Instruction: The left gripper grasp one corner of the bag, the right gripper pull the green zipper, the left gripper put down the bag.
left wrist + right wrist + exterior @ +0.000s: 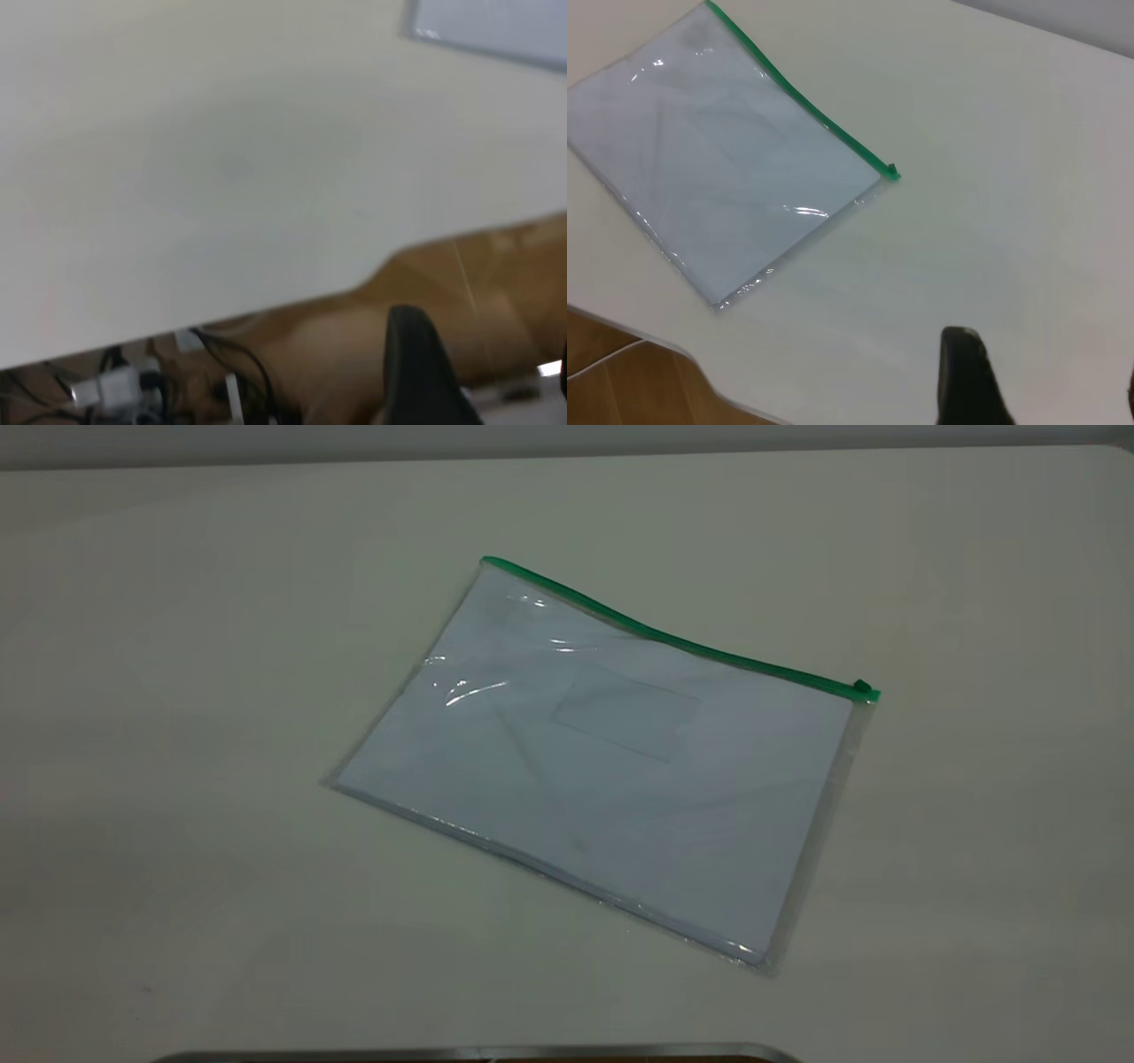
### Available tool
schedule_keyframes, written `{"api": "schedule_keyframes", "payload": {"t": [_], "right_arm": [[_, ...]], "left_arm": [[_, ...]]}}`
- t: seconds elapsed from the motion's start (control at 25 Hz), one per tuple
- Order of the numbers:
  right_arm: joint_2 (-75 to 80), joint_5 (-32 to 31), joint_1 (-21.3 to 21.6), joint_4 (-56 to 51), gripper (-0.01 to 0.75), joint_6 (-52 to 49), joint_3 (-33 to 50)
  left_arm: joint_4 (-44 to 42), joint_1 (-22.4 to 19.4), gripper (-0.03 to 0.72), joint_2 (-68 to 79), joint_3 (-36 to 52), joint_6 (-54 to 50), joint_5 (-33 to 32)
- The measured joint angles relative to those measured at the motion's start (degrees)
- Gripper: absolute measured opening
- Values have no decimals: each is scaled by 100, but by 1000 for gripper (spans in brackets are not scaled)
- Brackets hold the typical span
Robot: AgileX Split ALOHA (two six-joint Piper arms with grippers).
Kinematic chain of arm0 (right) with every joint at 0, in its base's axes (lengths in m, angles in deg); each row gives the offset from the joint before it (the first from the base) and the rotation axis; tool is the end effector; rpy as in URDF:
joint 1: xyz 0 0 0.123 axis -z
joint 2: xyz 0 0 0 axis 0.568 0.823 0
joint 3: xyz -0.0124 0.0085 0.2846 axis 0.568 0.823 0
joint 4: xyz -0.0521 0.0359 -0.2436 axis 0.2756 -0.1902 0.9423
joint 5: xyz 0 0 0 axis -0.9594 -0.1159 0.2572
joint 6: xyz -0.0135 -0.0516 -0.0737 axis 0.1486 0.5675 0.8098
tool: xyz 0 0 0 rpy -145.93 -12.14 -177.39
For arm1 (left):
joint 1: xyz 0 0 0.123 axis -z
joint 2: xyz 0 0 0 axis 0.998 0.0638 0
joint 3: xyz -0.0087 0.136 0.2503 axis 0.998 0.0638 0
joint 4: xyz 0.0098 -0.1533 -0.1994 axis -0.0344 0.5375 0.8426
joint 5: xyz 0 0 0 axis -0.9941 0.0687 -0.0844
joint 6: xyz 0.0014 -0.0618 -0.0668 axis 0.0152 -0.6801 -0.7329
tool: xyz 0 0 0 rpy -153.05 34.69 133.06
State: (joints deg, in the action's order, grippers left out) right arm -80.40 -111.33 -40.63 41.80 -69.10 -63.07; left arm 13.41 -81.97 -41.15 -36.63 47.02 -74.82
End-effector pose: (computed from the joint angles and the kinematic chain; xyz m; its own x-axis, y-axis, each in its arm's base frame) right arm -0.0115 0.0109 0.2668 -0.4581 -0.2623 -0.8493 -0.3224 0.9394 -0.1163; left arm 0.0247 -0.0082 0.2665 -0.6798 0.1353 -0.7208 0.1828 0.9831 0.0120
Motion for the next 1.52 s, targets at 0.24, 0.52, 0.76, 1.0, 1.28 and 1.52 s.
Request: {"api": "schedule_keyframes", "payload": {"t": [0.24, 0.52, 0.76, 1.0, 1.28, 1.52], "right_arm": [[0, 0, 0, 0, 468, 0, 0], [0, 0, 0, 0, 468, 0, 0], [0, 0, 0, 0, 468, 0, 0], [0, 0, 158, -6, 468, 0, 0], [0, 0, 765, -1, 468, 0, 0], [0, 4, 789, 91, 468, -406, 0]], "left_arm": [[-214, -360, 448, -772, 0, -360, -12], [-214, -365, 448, -1360, 0, -428, -42], [-214, -365, 448, -1360, 0, -434, -54], [-214, -365, 448, -1360, 0, -439, -54], [-214, -365, 448, -1360, 0, -439, -54], [-214, -365, 448, -1360, 0, -444, -54]]}}
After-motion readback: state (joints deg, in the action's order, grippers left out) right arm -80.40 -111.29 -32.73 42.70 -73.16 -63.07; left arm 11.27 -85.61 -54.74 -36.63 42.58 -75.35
